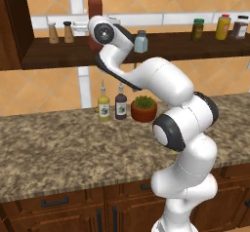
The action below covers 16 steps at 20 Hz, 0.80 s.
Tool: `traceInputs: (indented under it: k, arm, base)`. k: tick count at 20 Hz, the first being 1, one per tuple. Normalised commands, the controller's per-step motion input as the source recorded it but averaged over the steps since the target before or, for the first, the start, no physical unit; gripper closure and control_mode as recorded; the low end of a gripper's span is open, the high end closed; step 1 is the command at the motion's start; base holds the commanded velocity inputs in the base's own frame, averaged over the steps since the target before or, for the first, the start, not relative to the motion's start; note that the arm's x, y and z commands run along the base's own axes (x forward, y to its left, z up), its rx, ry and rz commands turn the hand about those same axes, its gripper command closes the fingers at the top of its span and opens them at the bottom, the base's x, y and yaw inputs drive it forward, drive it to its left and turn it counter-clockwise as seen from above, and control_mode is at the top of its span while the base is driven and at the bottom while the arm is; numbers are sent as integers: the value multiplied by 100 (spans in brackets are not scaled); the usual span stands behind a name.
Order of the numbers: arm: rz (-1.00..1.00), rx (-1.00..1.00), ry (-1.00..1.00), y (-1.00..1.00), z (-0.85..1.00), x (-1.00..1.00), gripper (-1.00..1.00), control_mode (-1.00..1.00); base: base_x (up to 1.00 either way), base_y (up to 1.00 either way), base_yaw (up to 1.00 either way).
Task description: Put the shaker and condiment bottle from the counter next to their counterparts in the cabinet.
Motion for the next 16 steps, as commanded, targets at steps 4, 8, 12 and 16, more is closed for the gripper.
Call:
traceInputs:
  k: [4,8,12,16]
  arm:
    - [0,0,0,2,-18,27,100,-100]
    - [0,0,0,0,-18,20,-100,-100]
    - [0,0,0,0,-4,1,-100,-100]
    - [-1,0,0,0,-1,-3,-100,-100]
  base:
    - [0,0,0]
    - [0,0,0]
    - [0,0,0]
    - [0,0,0]
